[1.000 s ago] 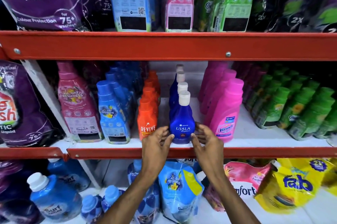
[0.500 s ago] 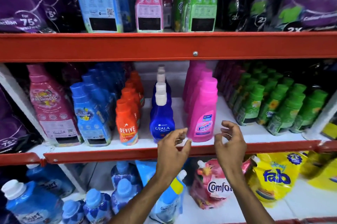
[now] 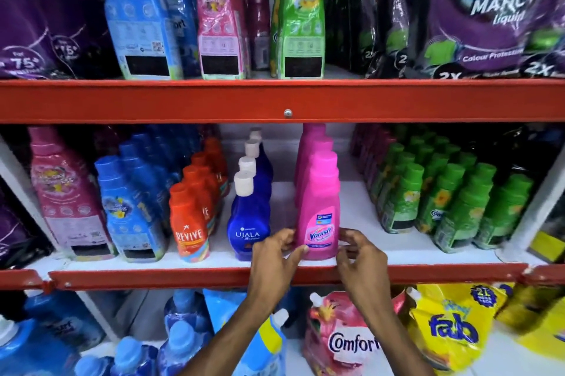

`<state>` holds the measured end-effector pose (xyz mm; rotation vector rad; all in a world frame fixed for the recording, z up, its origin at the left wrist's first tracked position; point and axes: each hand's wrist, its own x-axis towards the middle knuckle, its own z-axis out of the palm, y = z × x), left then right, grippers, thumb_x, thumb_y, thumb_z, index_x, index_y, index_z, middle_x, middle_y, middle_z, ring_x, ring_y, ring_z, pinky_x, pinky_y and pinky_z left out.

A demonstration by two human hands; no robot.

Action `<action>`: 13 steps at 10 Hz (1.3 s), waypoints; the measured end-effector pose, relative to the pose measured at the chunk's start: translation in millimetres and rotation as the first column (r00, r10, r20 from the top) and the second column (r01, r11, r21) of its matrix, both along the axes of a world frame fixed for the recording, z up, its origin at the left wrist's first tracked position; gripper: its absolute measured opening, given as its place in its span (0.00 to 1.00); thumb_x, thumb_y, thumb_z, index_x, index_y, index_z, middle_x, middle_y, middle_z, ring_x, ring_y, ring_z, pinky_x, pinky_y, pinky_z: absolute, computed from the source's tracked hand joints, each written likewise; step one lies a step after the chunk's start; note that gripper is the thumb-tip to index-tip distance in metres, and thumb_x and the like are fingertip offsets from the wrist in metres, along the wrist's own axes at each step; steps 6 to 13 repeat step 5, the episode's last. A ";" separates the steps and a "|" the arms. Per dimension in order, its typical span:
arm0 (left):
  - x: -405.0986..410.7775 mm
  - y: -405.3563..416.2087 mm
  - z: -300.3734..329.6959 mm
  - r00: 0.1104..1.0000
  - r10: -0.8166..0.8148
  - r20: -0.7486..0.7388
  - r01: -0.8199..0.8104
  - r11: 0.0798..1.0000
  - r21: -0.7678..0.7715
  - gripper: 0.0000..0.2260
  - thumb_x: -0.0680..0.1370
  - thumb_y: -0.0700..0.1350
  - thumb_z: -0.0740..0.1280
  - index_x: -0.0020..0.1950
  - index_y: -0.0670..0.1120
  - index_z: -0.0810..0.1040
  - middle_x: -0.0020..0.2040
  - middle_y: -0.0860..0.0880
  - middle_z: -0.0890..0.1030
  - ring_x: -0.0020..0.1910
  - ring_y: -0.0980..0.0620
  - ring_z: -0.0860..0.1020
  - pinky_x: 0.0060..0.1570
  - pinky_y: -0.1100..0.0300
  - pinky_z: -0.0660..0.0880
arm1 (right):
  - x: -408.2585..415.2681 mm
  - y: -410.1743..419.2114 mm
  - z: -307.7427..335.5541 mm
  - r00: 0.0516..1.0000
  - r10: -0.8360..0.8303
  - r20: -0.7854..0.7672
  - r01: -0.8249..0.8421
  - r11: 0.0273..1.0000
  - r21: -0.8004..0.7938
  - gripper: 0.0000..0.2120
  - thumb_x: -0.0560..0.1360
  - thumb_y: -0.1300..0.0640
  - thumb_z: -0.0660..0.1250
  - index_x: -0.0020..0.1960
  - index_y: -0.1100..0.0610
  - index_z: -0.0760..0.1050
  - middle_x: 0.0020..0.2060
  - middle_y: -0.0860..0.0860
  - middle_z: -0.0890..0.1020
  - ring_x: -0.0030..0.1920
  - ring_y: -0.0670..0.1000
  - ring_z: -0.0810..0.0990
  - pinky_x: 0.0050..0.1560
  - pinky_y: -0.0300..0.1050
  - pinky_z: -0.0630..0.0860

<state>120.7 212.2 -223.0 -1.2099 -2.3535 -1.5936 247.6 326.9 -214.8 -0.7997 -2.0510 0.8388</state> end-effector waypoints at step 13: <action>5.5 0.8 5.7 0.997 0.010 0.070 -0.010 1.000 -0.010 0.19 0.74 0.50 0.76 0.63 0.46 0.81 0.56 0.52 0.87 0.52 0.62 0.83 0.58 0.55 0.82 | 7.1 -1.4 2.4 0.982 -0.024 -0.185 -0.017 0.975 -0.220 0.17 0.74 0.67 0.67 0.61 0.55 0.80 0.51 0.51 0.87 0.41 0.38 0.84 0.41 0.19 0.72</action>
